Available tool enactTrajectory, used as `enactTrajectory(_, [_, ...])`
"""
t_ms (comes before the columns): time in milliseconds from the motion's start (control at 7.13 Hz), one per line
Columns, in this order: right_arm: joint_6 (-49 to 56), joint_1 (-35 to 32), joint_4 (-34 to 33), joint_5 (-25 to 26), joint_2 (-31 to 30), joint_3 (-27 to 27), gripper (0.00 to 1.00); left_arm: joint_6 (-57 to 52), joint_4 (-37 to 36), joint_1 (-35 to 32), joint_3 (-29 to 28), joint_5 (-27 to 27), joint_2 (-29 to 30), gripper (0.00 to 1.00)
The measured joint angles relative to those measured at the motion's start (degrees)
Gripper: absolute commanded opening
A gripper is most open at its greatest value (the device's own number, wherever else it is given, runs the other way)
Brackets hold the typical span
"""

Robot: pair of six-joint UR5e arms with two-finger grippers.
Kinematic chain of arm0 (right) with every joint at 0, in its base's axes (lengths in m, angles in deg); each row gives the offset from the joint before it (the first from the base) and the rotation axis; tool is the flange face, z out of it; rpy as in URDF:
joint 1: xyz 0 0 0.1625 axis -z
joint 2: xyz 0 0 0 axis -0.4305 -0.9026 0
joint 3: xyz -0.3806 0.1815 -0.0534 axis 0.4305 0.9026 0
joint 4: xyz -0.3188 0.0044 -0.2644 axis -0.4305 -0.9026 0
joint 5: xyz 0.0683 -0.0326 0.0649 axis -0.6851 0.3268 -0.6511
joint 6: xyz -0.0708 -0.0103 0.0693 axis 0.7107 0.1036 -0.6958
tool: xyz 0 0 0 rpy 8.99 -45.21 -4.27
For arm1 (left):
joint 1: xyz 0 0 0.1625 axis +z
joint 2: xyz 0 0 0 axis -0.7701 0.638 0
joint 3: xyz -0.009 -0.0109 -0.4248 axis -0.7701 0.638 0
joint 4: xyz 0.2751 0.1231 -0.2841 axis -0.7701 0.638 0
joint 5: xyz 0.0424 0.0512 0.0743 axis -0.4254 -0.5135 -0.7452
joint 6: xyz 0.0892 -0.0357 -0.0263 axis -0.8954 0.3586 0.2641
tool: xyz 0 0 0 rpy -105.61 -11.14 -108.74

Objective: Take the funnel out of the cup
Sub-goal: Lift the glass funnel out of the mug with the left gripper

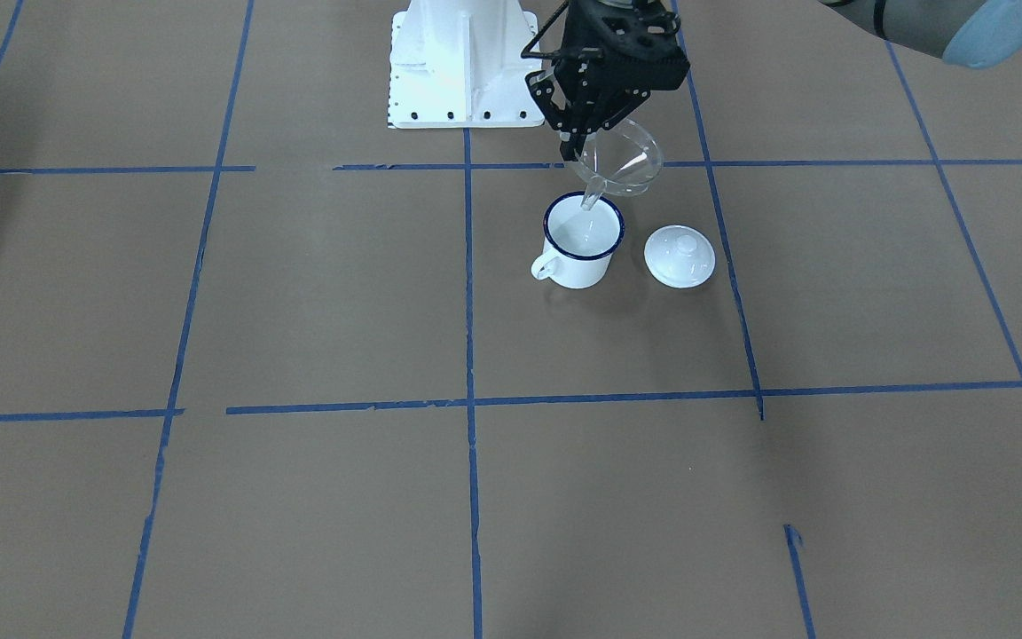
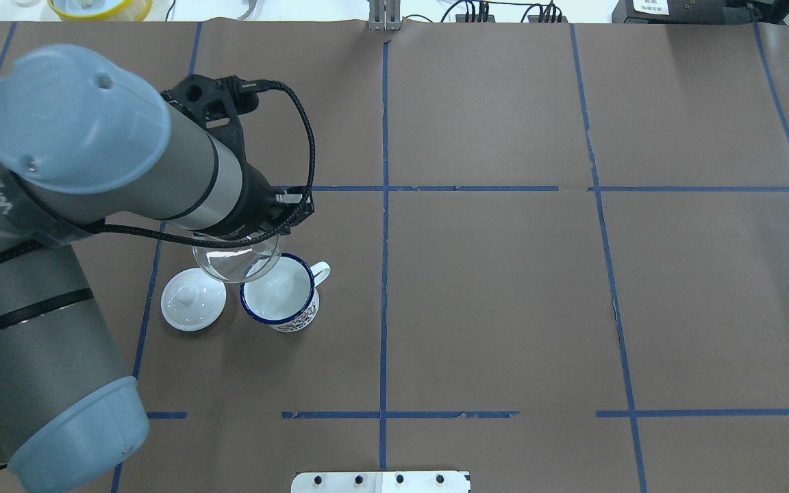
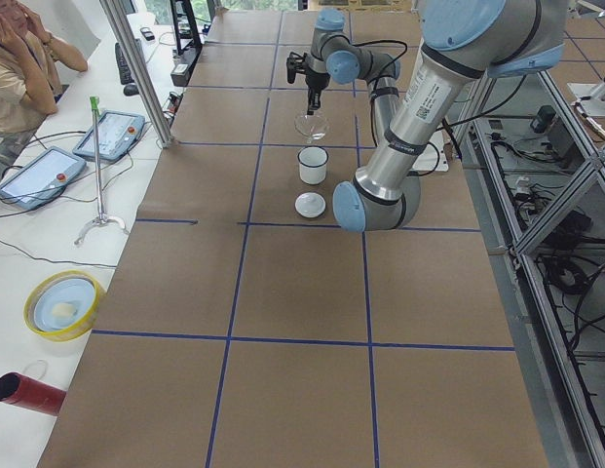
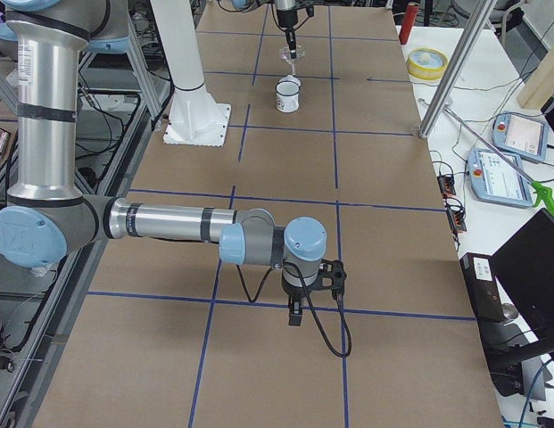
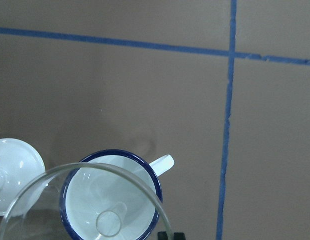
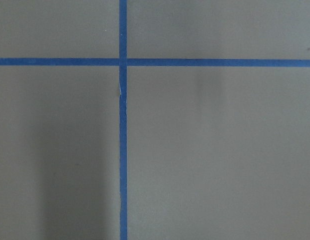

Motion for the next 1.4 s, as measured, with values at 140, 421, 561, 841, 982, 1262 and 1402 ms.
enactTrajectory(140, [0.0, 0.0, 0.0, 0.0, 0.0, 0.0, 1.0, 7.63, 7.08, -0.57, -1.34, -4.66, -0.94, 0.0])
enactTrajectory(421, [0.0, 0.0, 0.0, 0.0, 0.0, 0.0, 1.0, 20.23, 27.62, -1.29, -9.72, -13.57, -4.55, 0.0])
enactTrajectory(561, [0.0, 0.0, 0.0, 0.0, 0.0, 0.0, 1.0, 25.18, 38.84, -1.75, -15.91, -17.85, -6.23, 0.0])
enactTrajectory(841, [0.0, 0.0, 0.0, 0.0, 0.0, 0.0, 1.0, 34.22, 53.51, -3.72, -28.57, -23.8, -7.2, 0.0])
enactTrajectory(982, [0.0, 0.0, 0.0, 0.0, 0.0, 0.0, 1.0, 37.63, 58.28, -4.8, -34.61, -27.26, -7.13, 0.0])
enactTrajectory(1262, [0.0, 0.0, 0.0, 0.0, 0.0, 0.0, 1.0, 39.73, 67.76, -6.46, -45.91, -30.67, -6.75, 0.0])
enactTrajectory(1402, [0.0, 0.0, 0.0, 0.0, 0.0, 0.0, 1.0, 39.77, 71.92, -6.7, -50.22, -31.02, -6.4, 0.1])
